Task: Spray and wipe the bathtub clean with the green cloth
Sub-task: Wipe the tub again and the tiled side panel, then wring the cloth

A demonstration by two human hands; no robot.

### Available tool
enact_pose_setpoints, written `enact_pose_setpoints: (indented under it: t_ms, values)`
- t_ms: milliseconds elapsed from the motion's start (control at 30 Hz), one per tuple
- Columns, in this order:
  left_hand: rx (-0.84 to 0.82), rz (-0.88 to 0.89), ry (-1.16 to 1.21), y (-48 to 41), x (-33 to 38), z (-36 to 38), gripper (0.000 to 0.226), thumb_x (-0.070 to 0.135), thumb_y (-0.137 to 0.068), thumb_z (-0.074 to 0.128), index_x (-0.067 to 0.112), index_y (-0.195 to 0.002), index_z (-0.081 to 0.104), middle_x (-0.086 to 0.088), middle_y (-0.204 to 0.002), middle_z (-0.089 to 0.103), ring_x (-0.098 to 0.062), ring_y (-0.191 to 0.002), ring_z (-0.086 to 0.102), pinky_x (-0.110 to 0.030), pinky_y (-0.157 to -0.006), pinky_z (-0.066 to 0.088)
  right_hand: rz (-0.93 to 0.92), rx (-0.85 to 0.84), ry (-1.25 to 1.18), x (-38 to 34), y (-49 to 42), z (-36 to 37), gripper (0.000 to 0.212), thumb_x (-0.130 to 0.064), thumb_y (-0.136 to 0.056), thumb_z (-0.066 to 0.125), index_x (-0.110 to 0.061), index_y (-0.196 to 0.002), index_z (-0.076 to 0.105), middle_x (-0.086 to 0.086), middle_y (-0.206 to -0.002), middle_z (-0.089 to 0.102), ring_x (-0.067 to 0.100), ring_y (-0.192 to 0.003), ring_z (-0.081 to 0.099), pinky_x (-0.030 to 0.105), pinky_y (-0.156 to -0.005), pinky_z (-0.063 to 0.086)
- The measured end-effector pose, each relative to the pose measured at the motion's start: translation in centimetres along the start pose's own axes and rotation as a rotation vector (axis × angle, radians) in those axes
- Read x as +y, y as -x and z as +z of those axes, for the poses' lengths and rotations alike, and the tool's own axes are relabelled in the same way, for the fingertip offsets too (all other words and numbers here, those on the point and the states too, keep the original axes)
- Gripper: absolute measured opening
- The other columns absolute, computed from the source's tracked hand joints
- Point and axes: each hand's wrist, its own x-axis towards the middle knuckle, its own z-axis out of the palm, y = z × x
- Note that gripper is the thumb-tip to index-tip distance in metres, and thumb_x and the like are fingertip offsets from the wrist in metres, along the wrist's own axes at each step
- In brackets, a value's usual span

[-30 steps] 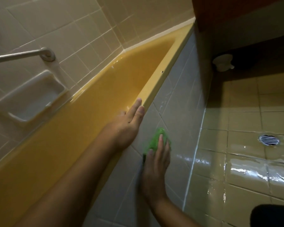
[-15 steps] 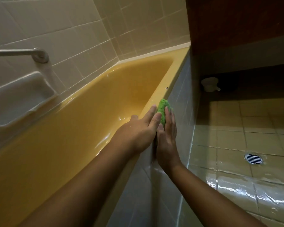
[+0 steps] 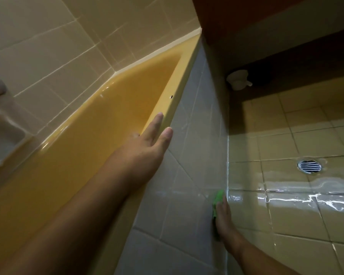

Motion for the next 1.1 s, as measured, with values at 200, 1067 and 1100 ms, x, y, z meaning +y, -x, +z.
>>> enact_pose_setpoints:
  t_ms: [200, 1067, 1100]
  values:
    - [0.009, 0.023, 0.027, 0.0, -0.2, -0.1, 0.070, 0.091, -0.082, 0.017, 0.074, -0.149, 0.004, 0.008, -0.171, 0.023, -0.023, -0.155, 0.026, -0.051, -0.125, 0.022, 0.392, 0.024, -0.083, 12.0, -4.8, 1.0, 0.080, -0.085, -0.069, 0.020, -0.039, -0.131, 0.041, -0.004, -0.132, 0.046, 0.017, -0.123, 0.046, 0.046, -0.110, 0.037]
    - [0.075, 0.014, 0.019, 0.4, 0.8, 0.3, 0.076, 0.080, -0.086, 0.009, 0.057, -0.159, 0.016, -0.004, -0.167, 0.035, -0.029, -0.154, 0.030, -0.045, -0.124, 0.026, -0.445, -0.267, -0.084, -26.6, 5.8, -1.8, 0.069, -0.043, -0.099, 0.066, -0.047, -0.157, 0.030, -0.008, -0.160, 0.041, 0.013, -0.143, 0.043, 0.048, -0.118, 0.042]
    - [0.078, 0.010, 0.010, 0.4, 0.8, 0.3, 0.076, 0.083, -0.086, 0.008, 0.059, -0.158, 0.014, -0.005, -0.167, 0.035, -0.029, -0.154, 0.030, -0.046, -0.124, 0.026, -0.419, -0.269, -0.063, -26.6, 5.3, -2.0, 0.069, -0.048, -0.094, 0.070, -0.047, -0.154, 0.036, -0.005, -0.156, 0.045, 0.015, -0.139, 0.046, 0.049, -0.115, 0.044]
